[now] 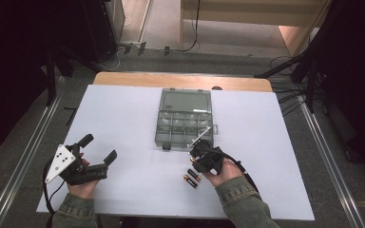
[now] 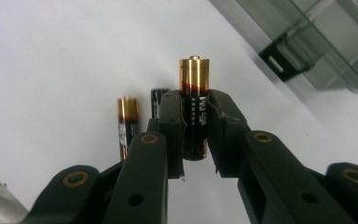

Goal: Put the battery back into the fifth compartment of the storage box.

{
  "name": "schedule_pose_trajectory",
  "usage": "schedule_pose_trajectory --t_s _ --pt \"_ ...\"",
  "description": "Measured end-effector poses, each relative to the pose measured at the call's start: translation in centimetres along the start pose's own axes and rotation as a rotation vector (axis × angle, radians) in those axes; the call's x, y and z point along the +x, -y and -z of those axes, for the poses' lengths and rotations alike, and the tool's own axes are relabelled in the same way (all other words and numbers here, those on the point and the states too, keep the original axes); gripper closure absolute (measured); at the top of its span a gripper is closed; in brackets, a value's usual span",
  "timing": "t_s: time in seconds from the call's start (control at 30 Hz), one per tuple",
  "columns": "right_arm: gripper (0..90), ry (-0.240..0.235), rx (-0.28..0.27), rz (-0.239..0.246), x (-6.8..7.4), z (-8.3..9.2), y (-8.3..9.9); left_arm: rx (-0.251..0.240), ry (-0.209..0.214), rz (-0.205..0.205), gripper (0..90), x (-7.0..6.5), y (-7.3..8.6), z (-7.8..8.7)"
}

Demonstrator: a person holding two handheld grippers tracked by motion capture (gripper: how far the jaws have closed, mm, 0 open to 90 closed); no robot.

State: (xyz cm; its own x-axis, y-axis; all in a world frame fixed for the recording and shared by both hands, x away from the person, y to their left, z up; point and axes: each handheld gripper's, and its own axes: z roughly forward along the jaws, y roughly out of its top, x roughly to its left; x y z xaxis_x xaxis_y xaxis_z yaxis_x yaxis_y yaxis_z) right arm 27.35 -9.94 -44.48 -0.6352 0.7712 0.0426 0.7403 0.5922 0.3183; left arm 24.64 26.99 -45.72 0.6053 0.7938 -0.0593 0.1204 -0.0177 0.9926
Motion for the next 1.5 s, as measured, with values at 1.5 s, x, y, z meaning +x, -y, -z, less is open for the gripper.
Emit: schedule_pose_trajectory --t_s 1.5 --pt "77.8 -0.126 -0.416 -0.319 0.7 -3.3 -7.4 -0.002 0.020 -0.007 0.0 -0.2 0.1 -0.1"
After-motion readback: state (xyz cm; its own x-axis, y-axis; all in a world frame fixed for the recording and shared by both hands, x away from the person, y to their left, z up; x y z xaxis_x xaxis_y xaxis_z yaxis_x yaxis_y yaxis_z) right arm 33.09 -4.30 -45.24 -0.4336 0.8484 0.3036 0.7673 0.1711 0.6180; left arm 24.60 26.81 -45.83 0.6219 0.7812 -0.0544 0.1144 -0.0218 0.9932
